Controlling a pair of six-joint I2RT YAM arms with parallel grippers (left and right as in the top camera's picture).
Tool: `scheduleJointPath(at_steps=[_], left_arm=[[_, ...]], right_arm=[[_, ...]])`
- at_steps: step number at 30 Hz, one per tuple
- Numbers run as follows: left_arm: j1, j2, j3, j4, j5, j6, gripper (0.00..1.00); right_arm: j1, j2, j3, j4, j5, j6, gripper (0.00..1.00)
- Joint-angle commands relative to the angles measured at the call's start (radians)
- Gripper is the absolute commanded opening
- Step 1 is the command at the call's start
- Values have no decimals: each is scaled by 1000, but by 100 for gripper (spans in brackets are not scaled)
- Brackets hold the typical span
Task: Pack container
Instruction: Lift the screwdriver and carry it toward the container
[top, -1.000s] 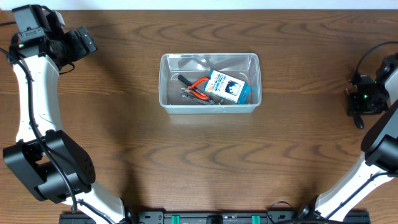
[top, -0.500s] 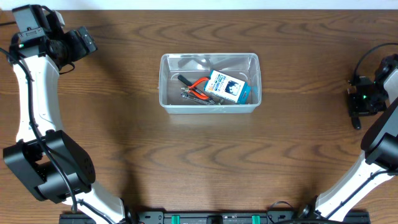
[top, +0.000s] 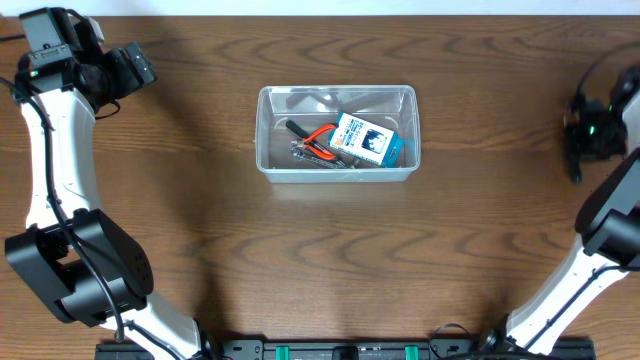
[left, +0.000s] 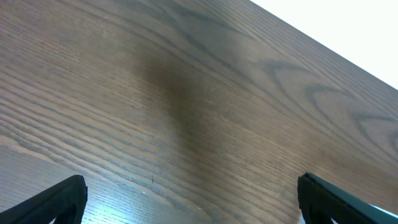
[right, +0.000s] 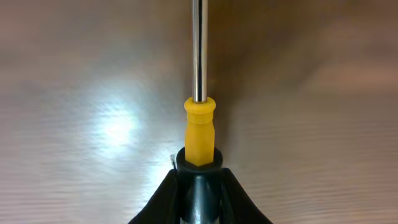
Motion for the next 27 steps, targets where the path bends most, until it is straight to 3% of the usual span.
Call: scheduleJointPath(at_steps=[1,11,22,27], left_arm=[[0,-16,16,-3,9,-5,98],[0,-16,16,-3,9,-5,98],[0,-16,16,-3,9,-5,98],[0,-16,16,-3,9,-5,98]], right_arm=[[72,-6,144,-39,-68,29,1],[365,-6,427,-142,-192,20,1],[763,-6,452,-149,-183,-72,3],[905,-5,449,-201,-53,-195,4]])
